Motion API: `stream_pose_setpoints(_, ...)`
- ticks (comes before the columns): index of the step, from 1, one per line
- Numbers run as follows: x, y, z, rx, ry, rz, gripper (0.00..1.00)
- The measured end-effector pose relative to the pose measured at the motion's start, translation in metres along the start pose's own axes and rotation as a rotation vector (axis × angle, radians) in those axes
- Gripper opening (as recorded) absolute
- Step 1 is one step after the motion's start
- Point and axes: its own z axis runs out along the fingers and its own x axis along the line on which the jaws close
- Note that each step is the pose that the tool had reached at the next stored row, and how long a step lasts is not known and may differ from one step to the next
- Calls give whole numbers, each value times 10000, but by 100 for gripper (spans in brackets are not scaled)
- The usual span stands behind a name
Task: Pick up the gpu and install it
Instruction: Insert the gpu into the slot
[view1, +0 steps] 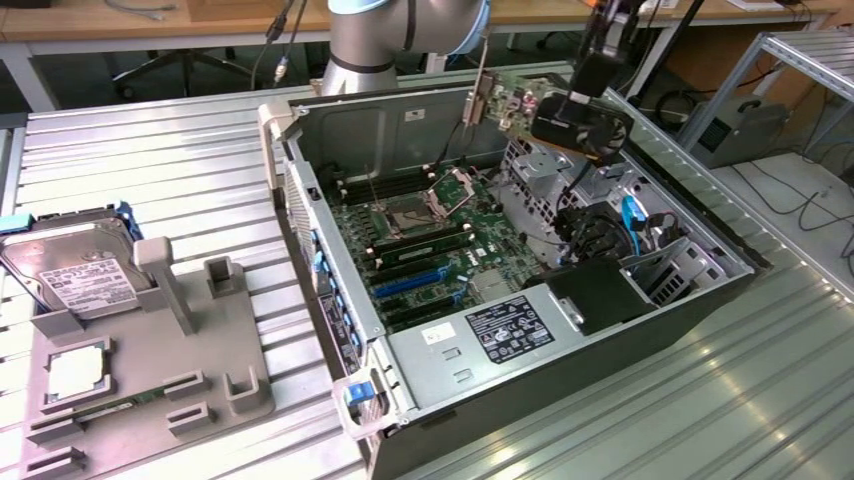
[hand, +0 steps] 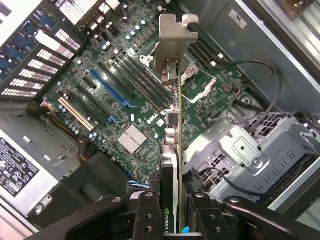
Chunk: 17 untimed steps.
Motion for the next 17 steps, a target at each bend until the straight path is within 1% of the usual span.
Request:
stream_pose_setpoints(2,0,0,1,-17,-6,-850,27)
stream_pose_setpoints(3,0,0,2,-24,-9,-1146,27)
stream_pose_setpoints(5,0,0,2,-31,-11,-1515,27)
stream_pose_setpoints(9,-2,2,3,-54,-19,-2636,27)
stream_pose_setpoints(11,-3,3,4,-61,-21,-2987,27)
stream_pose_setpoints(12,-4,4,5,-68,-24,-3350,27)
stream_pose_setpoints(13,-6,5,4,-73,-25,-3598,27)
stream_pose_setpoints(17,-9,8,6,-89,-30,-4377,27)
